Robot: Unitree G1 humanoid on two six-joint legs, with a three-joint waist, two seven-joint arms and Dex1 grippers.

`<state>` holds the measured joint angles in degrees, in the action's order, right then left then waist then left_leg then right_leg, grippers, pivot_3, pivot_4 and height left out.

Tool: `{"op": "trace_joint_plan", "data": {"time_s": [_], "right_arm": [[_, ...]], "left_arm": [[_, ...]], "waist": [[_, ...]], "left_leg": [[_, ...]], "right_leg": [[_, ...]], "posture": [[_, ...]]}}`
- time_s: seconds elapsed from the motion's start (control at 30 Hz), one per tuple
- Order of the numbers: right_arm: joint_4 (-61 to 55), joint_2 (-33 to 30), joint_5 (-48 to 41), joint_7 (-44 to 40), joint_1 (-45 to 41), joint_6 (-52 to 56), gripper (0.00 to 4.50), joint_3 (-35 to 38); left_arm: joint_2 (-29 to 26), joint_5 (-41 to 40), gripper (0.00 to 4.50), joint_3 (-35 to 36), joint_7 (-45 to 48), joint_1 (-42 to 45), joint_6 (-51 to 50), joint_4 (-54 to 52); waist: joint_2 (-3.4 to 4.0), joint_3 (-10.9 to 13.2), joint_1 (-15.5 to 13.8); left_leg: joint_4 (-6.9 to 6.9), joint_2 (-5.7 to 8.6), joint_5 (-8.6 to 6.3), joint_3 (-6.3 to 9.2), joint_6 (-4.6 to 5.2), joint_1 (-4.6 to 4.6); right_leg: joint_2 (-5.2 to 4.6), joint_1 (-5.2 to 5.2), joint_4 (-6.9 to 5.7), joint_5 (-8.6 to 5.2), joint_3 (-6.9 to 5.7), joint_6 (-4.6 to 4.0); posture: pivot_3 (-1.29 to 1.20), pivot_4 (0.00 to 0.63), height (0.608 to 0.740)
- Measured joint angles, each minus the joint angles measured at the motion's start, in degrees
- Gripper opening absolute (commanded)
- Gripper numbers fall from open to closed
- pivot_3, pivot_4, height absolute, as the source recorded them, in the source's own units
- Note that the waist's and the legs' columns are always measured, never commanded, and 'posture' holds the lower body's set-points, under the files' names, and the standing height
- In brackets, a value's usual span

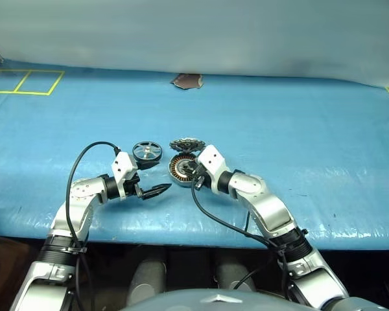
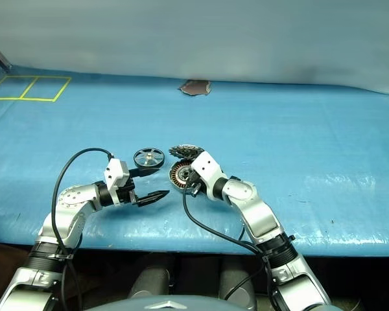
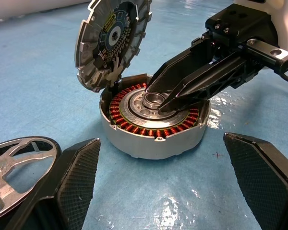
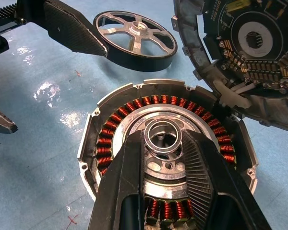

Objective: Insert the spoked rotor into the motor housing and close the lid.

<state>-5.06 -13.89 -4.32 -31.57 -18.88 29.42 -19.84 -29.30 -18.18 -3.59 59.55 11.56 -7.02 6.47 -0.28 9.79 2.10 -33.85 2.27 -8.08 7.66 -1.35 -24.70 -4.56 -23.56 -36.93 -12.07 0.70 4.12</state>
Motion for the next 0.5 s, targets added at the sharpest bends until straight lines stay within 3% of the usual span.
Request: {"op": "trace_joint_plan", "data": {"time_s": [0.27,0.47,0.5], "right_arm": [[0.0,0.08,0.96,0.23,0.0,-0.4,0.79,0.02],[0.01,0.1,1.22,0.53,0.0,-0.47,2.73,0.1],[0.01,0.11,1.26,0.67,0.0,-0.49,2.73,0.15]], "left_arm": [[0.0,0.0,4.5,0.0,-0.34,0.0,0.02,0.0],[0.0,0.0,4.5,0.0,-0.38,0.0,0.02,0.0],[0.0,0.0,4.5,0.0,-0.38,0.0,0.02,0.0]], "waist": [[0.0,0.0,0.0],[0.0,0.0,0.0],[0.0,0.0,0.0]], "left_leg": [[0.0,0.0,0.0,0.0,0.0,0.0],[0.0,0.0,0.0,0.0,0.0,0.0],[0.0,0.0,0.0,0.0,0.0,0.0]], "right_leg": [[0.0,0.0,0.0,0.0,0.0,0.0],[0.0,0.0,0.0,0.0,0.0,0.0],[0.0,0.0,0.0,0.0,0.0,0.0]], "posture": [[0.0,0.15,0.74],[0.0,0.15,0.74],[0.0,0.15,0.74]]}}
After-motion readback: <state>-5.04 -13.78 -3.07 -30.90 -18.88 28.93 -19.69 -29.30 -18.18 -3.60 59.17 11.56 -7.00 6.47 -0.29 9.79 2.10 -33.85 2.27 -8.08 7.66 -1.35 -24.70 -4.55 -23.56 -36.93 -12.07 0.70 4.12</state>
